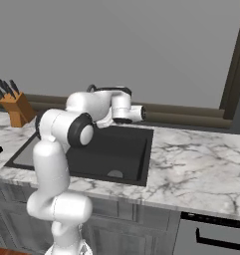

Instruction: Turn on the sink faucet and place the jug under the water for a few seconds to fill it up.

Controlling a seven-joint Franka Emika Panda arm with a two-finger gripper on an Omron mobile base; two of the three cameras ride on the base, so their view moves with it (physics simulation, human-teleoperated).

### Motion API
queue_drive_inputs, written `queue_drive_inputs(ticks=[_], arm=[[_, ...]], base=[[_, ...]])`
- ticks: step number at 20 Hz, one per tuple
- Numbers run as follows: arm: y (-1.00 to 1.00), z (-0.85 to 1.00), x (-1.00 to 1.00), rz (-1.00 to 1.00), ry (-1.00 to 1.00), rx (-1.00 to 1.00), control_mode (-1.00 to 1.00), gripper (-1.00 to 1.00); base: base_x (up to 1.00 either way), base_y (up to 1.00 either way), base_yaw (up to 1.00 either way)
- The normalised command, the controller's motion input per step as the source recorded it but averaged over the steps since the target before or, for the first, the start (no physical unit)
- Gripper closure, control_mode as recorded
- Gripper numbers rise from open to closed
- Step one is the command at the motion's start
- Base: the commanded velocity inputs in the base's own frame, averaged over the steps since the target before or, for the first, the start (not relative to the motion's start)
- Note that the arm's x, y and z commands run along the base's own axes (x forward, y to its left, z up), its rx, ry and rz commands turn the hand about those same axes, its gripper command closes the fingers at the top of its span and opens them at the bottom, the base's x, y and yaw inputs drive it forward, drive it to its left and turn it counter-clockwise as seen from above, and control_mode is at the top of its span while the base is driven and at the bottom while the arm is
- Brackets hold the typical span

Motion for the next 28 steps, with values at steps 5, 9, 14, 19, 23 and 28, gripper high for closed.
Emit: queue_drive_inputs(ticks=[5, 9, 14, 19, 23, 28], arm=[[0.0, -0.17, 0.38, 0.0, 0.01, 0.03, -1.0, -1.0], [0.0, -0.2, 0.32, 0.0, 0.02, 0.01, -1.0, -1.0], [0.0, -0.19, 0.34, 0.0, 0.03, 0.01, -1.0, -1.0], [0.0, -0.12, 0.3, -0.01, 0.04, 0.0, -1.0, -1.0], [0.0, -0.07, 0.26, -0.02, 0.04, 0.0, -1.0, -1.0], [0.0, -0.03, 0.28, -0.02, 0.04, 0.0, -1.0, -1.0]], base=[[0.0, 0.0, 0.0], [0.0, 0.0, 0.0], [0.0, 0.0, 0.0], [0.0, 0.0, 0.0], [0.0, 0.0, 0.0], [0.0, 0.0, 0.0]])
